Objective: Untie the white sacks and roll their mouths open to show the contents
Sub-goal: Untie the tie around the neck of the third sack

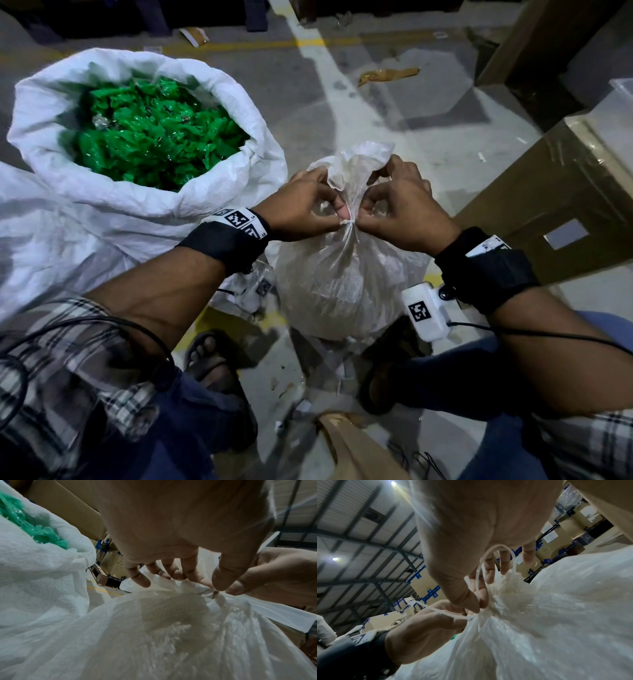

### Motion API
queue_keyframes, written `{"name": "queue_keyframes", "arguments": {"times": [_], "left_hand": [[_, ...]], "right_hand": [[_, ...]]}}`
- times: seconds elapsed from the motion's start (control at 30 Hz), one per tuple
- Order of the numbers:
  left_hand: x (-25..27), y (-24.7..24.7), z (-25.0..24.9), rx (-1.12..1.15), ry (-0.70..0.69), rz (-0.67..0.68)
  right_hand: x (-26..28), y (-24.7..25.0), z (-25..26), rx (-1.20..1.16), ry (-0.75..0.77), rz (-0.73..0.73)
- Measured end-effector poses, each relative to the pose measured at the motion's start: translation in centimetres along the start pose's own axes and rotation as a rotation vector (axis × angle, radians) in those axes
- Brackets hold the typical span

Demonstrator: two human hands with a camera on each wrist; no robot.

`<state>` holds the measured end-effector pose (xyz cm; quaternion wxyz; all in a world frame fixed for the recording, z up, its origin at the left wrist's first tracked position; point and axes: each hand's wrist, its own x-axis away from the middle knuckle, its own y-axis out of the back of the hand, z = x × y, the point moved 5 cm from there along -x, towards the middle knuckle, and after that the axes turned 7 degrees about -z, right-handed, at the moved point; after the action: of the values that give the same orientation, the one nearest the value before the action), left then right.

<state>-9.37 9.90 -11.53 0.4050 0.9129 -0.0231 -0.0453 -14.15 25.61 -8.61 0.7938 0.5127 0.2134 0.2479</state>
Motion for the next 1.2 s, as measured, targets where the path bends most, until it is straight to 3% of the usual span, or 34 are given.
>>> {"name": "queue_keyframes", "arguments": {"times": [0.3,1.2], "left_hand": [[-0.07,-0.23,0.23,0.001,0.016,-0.003],[-0.11,-0.22,0.06,0.036,-0.025,0.003]], "right_hand": [[0.38,0.56,0.13,0.089,0.034,-0.035],[0.64,0.67,0.36,0.135,-0.008,0.152]]}}
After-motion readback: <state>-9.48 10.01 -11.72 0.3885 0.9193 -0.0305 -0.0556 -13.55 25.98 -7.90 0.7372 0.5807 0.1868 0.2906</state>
